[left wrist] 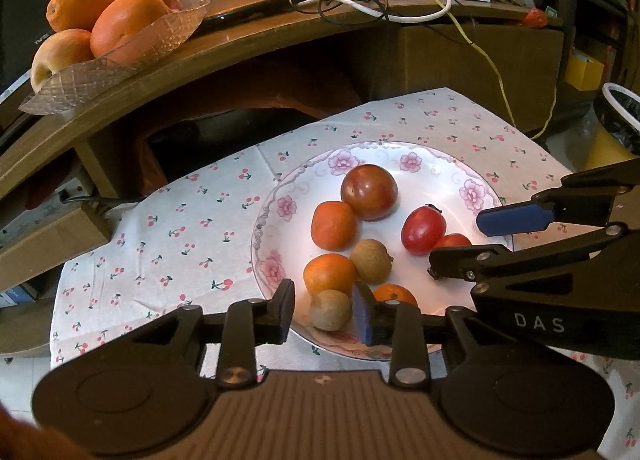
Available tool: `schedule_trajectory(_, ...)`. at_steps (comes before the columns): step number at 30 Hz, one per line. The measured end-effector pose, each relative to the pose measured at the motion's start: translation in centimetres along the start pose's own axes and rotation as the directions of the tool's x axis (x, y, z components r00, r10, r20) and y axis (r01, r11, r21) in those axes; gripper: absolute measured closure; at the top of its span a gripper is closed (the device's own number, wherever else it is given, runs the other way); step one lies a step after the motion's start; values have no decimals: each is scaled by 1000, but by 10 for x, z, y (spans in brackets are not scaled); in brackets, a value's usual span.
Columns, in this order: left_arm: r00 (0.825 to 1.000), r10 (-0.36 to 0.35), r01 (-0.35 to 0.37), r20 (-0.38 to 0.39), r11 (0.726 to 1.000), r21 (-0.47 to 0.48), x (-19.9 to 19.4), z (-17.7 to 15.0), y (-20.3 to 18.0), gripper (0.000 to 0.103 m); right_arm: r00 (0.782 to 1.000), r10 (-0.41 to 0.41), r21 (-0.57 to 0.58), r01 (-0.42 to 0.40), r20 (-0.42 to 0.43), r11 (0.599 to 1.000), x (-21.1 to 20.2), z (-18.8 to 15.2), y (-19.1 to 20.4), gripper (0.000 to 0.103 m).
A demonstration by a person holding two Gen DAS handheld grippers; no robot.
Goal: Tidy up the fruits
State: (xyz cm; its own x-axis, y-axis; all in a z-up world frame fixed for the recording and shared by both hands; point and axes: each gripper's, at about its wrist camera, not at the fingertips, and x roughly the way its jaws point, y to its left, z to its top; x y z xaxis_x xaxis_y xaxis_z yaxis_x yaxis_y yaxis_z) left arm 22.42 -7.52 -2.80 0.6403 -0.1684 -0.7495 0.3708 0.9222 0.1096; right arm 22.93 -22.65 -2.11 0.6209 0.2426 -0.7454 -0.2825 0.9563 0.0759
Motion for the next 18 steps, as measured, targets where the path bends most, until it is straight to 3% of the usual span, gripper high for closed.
schedule_trajectory(12, 999, 36, -36, 6, 999, -11, -2, 2, 2, 56, 1000, -12, 10, 12, 9, 1000, -4, -1, -2, 58)
schedule_trajectory(18, 997, 81, -81, 10, 996, -27, -3, 3, 6, 43, 1000, -13, 16, 13, 18, 1000, -6, 0, -3, 56)
